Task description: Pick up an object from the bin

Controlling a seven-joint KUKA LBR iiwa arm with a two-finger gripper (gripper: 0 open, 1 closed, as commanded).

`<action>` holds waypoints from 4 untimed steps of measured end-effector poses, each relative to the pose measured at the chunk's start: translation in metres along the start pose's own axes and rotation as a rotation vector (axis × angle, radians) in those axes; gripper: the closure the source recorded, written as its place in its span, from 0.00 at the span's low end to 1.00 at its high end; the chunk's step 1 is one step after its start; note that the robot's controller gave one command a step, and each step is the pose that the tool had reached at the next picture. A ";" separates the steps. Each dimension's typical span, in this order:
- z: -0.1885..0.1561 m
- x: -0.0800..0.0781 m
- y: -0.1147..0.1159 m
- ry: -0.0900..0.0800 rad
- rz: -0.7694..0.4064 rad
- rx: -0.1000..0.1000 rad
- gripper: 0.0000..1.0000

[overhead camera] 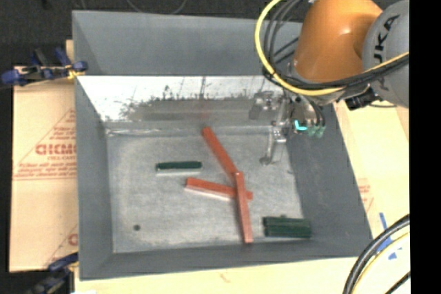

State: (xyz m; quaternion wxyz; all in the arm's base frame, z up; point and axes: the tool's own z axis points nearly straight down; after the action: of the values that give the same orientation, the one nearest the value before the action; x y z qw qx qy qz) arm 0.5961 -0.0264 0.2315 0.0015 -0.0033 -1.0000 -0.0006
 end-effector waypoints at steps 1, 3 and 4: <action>0.164 -0.017 0.031 -0.002 0.399 -0.001 0.00; 0.131 -0.018 0.037 -0.008 0.893 -0.003 0.00; 0.161 -0.025 0.037 -0.005 1.097 -0.002 0.00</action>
Offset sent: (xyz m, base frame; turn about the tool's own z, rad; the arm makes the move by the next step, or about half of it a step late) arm 0.0169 0.0313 -0.1615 0.4009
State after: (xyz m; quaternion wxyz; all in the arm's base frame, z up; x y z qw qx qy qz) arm 0.6208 0.0105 0.0701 -0.0009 -0.5241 -0.8517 -0.0008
